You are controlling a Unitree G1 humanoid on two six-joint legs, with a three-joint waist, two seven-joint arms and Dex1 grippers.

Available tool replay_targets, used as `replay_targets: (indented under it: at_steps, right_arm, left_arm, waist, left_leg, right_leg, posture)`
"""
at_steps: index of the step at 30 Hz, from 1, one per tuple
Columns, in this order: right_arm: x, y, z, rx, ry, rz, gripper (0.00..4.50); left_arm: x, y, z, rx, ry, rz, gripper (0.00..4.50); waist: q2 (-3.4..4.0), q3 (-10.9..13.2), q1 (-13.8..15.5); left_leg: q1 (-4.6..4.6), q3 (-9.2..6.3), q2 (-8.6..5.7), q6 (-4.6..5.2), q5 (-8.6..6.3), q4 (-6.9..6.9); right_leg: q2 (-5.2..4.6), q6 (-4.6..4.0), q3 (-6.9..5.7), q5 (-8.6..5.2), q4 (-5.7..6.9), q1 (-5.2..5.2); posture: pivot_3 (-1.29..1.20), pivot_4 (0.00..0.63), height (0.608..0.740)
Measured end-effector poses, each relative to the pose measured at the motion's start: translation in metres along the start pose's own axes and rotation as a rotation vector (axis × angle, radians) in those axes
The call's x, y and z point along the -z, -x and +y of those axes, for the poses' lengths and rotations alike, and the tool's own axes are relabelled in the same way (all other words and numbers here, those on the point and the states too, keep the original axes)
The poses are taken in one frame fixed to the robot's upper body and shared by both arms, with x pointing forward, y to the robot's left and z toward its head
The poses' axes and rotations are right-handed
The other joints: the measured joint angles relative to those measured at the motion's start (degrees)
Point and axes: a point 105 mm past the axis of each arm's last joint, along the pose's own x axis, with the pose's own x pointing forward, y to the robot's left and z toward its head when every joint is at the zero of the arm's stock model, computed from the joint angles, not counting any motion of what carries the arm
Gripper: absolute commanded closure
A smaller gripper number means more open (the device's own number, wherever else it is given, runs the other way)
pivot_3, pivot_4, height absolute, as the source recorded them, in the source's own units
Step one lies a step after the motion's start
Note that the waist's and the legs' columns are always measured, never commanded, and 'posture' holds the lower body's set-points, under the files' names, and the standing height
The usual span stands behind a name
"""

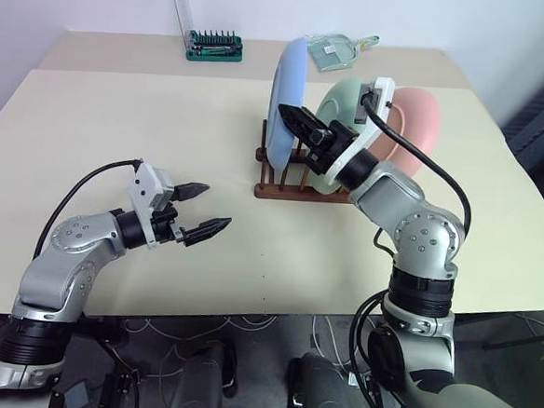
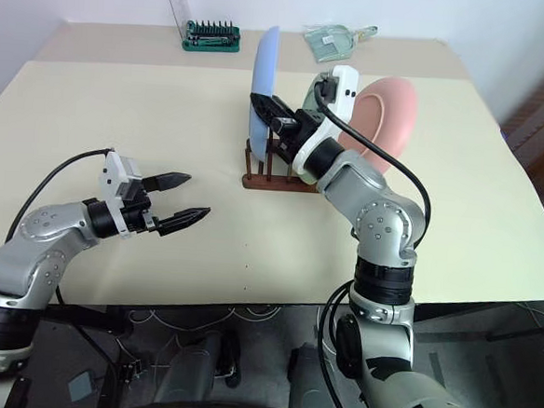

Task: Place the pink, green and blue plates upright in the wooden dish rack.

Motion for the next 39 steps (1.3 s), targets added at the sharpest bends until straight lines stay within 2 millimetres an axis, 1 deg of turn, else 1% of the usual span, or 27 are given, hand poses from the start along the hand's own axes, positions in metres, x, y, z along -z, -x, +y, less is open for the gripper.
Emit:
replay_targets:
  at_steps: [1, 4, 6, 7, 8, 11, 16, 21, 23, 25, 28, 30, 31, 33, 35, 36, 38, 39]
  right_arm:
    - [0.000, 0.000, -0.001, 0.004, -0.002, 0.001, 4.50]
    - [0.001, 0.000, -0.002, 0.015, -0.008, 0.004, 3.52]
    - [0.001, 0.000, -0.003, 0.021, -0.015, 0.004, 2.60]
    - [0.001, 0.000, -0.004, 0.024, -0.017, 0.003, 2.06]
    - [0.001, 0.000, -0.004, 0.023, -0.020, 0.002, 1.64]
    - [0.000, 0.000, -0.005, 0.027, -0.020, 0.001, 0.04]
    - [-0.003, 0.001, -0.006, 0.034, 0.003, 0.000, 0.04]
    - [-0.014, -0.001, -0.002, 0.019, 0.079, -0.007, 0.04]
    - [-0.019, -0.001, 0.001, 0.007, 0.136, 0.003, 0.04]
    - [-0.028, 0.002, 0.006, -0.007, 0.227, 0.009, 0.04]
    - [-0.051, 0.009, 0.014, -0.026, 0.370, -0.035, 0.04]
    - [-0.060, 0.015, 0.014, -0.015, 0.428, -0.044, 0.54]
    - [-0.064, 0.027, 0.007, 0.016, 0.522, 0.002, 0.87]
    - [-0.076, 0.051, -0.011, 0.110, 0.665, 0.065, 1.85]
    - [-0.075, 0.076, -0.023, 0.164, 0.779, 0.175, 2.84]
    - [-0.073, 0.083, -0.027, 0.175, 0.799, 0.214, 3.44]
    - [-0.067, 0.097, -0.032, 0.186, 0.845, 0.291, 4.42]
    - [-0.062, 0.107, -0.036, 0.199, 0.876, 0.358, 4.42]
  left_arm:
    - [0.000, 0.000, 0.000, 0.000, 0.000, 0.000, 0.04]
    - [0.000, 0.000, 0.000, 0.000, 0.000, 0.000, 0.00]
    - [0.000, 0.000, 0.000, 0.001, 0.000, 0.000, 0.00]
    - [0.000, 0.000, 0.000, 0.001, 0.000, -0.001, 0.00]
    - [0.000, 0.000, 0.000, 0.002, 0.000, -0.001, 0.00]
    - [0.000, 0.000, 0.000, 0.003, 0.000, -0.001, 0.00]
    - [0.000, 0.000, 0.000, 0.008, 0.000, -0.001, 0.00]
    - [0.001, 0.000, 0.000, 0.007, 0.001, -0.001, 0.00]
    - [0.000, 0.000, 0.000, 0.007, -0.006, -0.007, 0.00]
    - [-0.001, 0.000, 0.001, 0.007, -0.009, -0.010, 0.00]
    - [-0.001, 0.000, 0.001, 0.007, -0.008, -0.012, 0.00]
    - [-0.001, -0.001, 0.001, 0.008, -0.008, -0.015, 0.00]
    - [-0.004, -0.003, 0.000, 0.015, -0.011, -0.025, 0.00]
    - [-0.003, -0.002, 0.002, 0.011, -0.013, -0.019, 0.00]
    - [-0.003, -0.002, 0.000, 0.025, -0.014, -0.020, 0.00]
    - [-0.002, -0.001, 0.000, 0.029, -0.011, -0.015, 0.00]
    - [-0.002, -0.005, -0.002, 0.052, -0.013, -0.014, 0.00]
    - [-0.001, -0.007, -0.005, 0.071, -0.014, -0.011, 0.00]
  waist:
    - [0.00, 0.0, 0.0]
    - [0.00, 0.0, 0.0]
    - [0.00, 0.0, 0.0]
    - [0.00, 0.0, 0.0]
    - [0.00, 0.0, 0.0]
    - [0.00, 0.0, 0.0]
    - [0.00, 0.0, 0.0]
    - [0.00, 0.0, 0.0]
    - [0.00, 0.0, 0.0]
    - [0.01, 0.0, 0.1]
    - [0.00, 0.0, 0.2]
    - [0.00, 0.0, 0.1]
    - [0.02, 0.0, 0.5]
    - [0.01, 0.0, 0.9]
    - [0.01, 0.0, 1.4]
    - [0.01, 0.0, 1.5]
    - [0.06, 0.0, 1.4]
    - [0.07, 0.0, 1.5]
  left_leg:
    - [0.00, 0.00, 0.00, 0.00, 0.00, 0.00]
    - [0.00, 0.00, 0.00, 0.00, 0.00, 0.00]
    - [0.00, 0.00, 0.00, 0.00, 0.00, 0.00]
    - [0.00, 0.00, 0.00, 0.00, 0.00, 0.00]
    - [0.00, 0.00, 0.00, 0.00, 0.00, 0.00]
    - [0.00, 0.00, 0.00, 0.00, 0.00, 0.00]
    - [0.00, 0.00, 0.00, 0.00, 0.00, 0.00]
    - [0.00, 0.00, 0.00, 0.00, 0.00, 0.00]
    - [0.00, 0.00, 0.00, 0.00, 0.00, 0.00]
    - [-0.01, 0.00, 0.00, 0.00, 0.00, 0.00]
    - [0.00, 0.00, -0.01, 0.01, -0.01, 0.00]
    - [0.00, 0.00, 0.00, 0.01, -0.01, 0.01]
    - [-0.06, -0.01, -0.04, 0.02, -0.01, 0.02]
    - [-0.04, 0.02, -0.05, 0.11, -0.06, 0.03]
    - [-0.04, 0.04, -0.04, 0.11, -0.06, 0.01]
    - [-0.02, 0.05, -0.02, 0.11, -0.05, 0.01]
    - [0.00, 0.07, 0.01, 0.09, -0.03, 0.02]
    - [0.03, 0.07, 0.01, 0.09, -0.04, 0.03]
  right_leg:
    - [0.00, 0.00, 0.00, 0.00, 0.00, 0.00]
    - [0.00, 0.00, 0.00, 0.00, 0.00, 0.00]
    - [0.00, 0.00, 0.00, 0.00, 0.00, 0.00]
    - [0.00, 0.00, 0.00, 0.00, 0.00, 0.00]
    - [0.00, 0.00, 0.00, 0.00, 0.00, 0.00]
    - [0.00, 0.00, 0.00, 0.00, 0.00, 0.00]
    - [0.00, 0.00, 0.00, 0.00, 0.00, 0.00]
    - [0.00, 0.00, 0.00, 0.00, 0.00, -0.01]
    - [0.00, 0.00, 0.00, 0.00, -0.01, -0.01]
    - [-0.01, 0.00, 0.00, 0.00, -0.01, -0.01]
    - [-0.02, 0.00, 0.00, 0.00, -0.05, 0.01]
    - [-0.01, 0.00, 0.00, 0.00, -0.04, 0.02]
    - [-0.04, 0.00, -0.02, 0.00, -0.06, 0.00]
    - [-0.08, 0.01, -0.01, 0.00, -0.15, -0.10]
    - [-0.08, 0.01, -0.01, 0.00, -0.16, 0.01]
    - [-0.07, 0.01, -0.01, 0.00, -0.15, 0.01]
    - [-0.05, 0.00, 0.00, 0.00, -0.10, 0.00]
    - [-0.06, 0.00, 0.00, 0.00, -0.11, 0.03]
  posture:
    - [0.00, 0.150, 0.732]
    - [0.00, 0.150, 0.732]
    - [0.00, 0.150, 0.732]
    - [0.00, 0.150, 0.732]
    - [0.00, 0.150, 0.732]
    - [0.00, 0.150, 0.732]
    - [0.00, 0.150, 0.732]
    - [0.00, 0.150, 0.732]
    - [0.00, 0.150, 0.732]
    - [0.00, 0.150, 0.732]
    - [0.00, 0.150, 0.732]
    - [0.00, 0.150, 0.732]
    - [0.00, 0.150, 0.732]
    - [0.00, 0.150, 0.732]
    - [0.00, 0.150, 0.732]
    - [0.00, 0.150, 0.732]
    - [0.00, 0.150, 0.732]
    - [0.00, 0.150, 0.732]
